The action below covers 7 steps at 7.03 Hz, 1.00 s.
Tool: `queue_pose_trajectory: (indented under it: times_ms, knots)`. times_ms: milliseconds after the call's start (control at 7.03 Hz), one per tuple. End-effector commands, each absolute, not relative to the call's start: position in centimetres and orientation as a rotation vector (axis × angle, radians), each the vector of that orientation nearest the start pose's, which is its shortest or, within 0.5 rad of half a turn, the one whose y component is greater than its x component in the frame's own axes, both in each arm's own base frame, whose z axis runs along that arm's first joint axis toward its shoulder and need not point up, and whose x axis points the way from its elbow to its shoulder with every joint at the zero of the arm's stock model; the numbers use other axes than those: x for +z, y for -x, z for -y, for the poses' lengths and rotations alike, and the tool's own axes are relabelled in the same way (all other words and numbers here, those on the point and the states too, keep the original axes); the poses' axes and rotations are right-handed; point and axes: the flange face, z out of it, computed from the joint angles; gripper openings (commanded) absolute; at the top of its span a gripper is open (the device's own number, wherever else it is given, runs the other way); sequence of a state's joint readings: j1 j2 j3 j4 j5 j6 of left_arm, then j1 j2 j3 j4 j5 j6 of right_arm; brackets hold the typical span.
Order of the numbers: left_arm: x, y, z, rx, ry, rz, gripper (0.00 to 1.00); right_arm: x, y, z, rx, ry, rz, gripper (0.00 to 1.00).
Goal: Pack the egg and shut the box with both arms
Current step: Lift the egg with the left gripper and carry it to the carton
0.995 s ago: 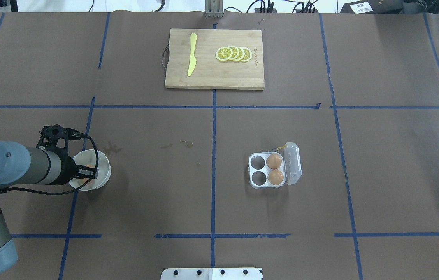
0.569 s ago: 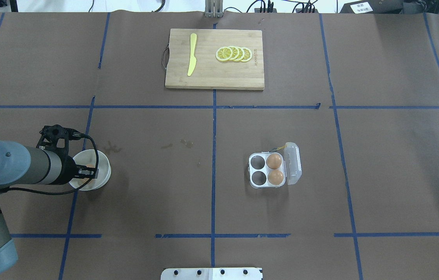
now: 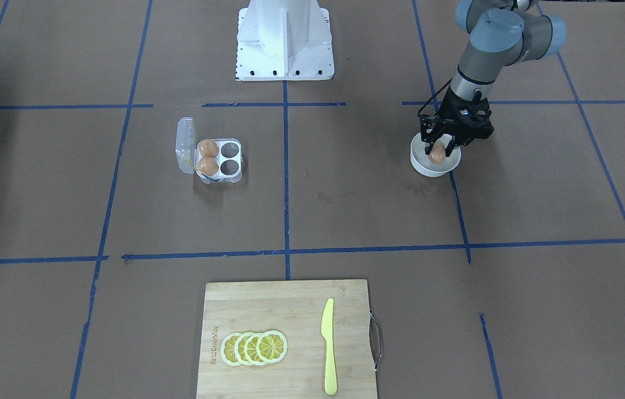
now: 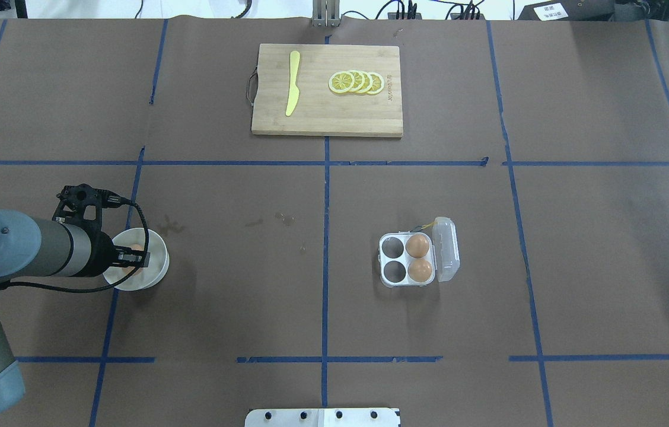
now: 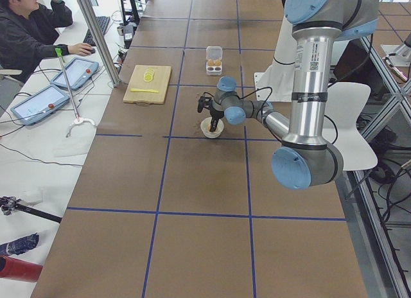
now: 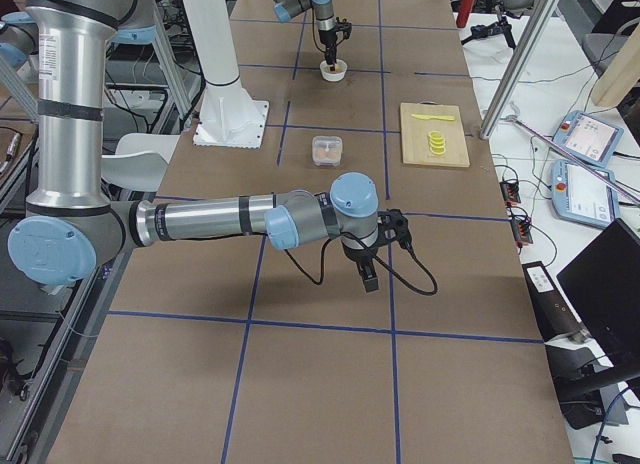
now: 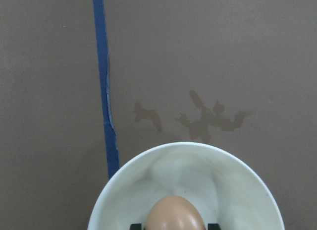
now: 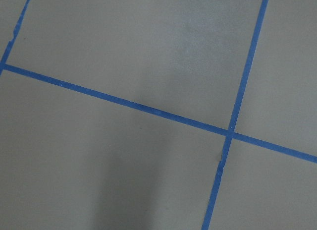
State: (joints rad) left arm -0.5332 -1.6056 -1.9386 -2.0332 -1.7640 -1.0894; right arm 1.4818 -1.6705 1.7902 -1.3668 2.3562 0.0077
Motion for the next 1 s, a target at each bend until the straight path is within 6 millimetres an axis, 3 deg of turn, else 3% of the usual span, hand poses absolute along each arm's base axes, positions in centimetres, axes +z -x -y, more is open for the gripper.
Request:
queue_pose_trajectory:
  times_ms: [0, 427, 569, 853]
  knots:
    - [41.1, -37.6, 36.6, 0.020, -0.279, -0.856, 0.17, 57.4, -2.1, 46.8, -0.204, -0.269, 0.793, 1.00]
    - [38.3, -35.9, 38.4, -0.018, -0.329, -0.899, 0.17, 57.4, -2.1, 46.8, -0.204, -0.269, 0.793, 1.00]
    - [36.4, -36.1, 39.3, -0.026, -0.353, -0.926, 0.17, 57.3, -2.1, 46.8, -0.204, -0.270, 0.795, 1.00]
    - [31.8, -38.6, 40.7, -0.049, -0.372, -1.004, 0.17, 57.3, -2.1, 46.8, -0.205, -0.270, 0.796, 1.00]
